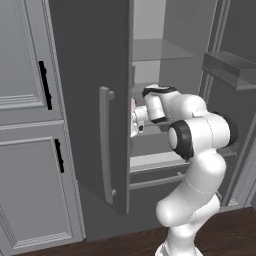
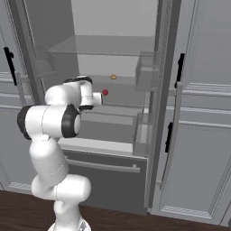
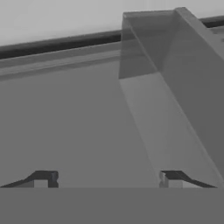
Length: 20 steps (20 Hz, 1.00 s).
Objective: Take the strawberry from the fridge and place it on top of the pancake, located on the dining counter.
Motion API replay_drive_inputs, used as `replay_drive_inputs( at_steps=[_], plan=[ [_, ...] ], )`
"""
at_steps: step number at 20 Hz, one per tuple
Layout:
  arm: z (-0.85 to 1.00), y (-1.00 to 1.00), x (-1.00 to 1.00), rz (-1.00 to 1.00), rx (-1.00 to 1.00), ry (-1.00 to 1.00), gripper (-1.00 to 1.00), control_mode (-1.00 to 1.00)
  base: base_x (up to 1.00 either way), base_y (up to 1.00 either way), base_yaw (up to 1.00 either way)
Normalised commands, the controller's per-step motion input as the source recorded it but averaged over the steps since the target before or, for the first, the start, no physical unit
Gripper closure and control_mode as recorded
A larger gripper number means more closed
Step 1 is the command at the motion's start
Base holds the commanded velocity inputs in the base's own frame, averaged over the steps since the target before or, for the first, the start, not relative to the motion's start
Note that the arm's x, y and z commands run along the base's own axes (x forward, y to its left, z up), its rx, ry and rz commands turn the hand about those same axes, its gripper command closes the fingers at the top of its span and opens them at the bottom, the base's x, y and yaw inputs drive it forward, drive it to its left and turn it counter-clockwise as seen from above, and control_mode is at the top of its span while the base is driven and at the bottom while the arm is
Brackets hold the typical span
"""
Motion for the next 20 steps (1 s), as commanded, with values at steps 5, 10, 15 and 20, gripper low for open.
replay_drive_inputs(
  at_steps=[5,10,15,20],
  plan=[
    [0.0,0.75,-0.35,0.15,0.0,0.0,-1.0,-1.0,0.0,0.0,0.0],
    [-0.01,0.92,-0.22,0.12,0.0,0.0,-1.0,-1.0,0.0,0.0,0.0],
    [-0.14,0.97,-0.14,0.09,0.0,0.0,-1.0,-1.0,0.0,0.0,0.0],
    [-0.18,1.0,-0.07,0.07,0.0,0.0,-1.0,-1.0,0.0,0.0,0.0]
  ],
)
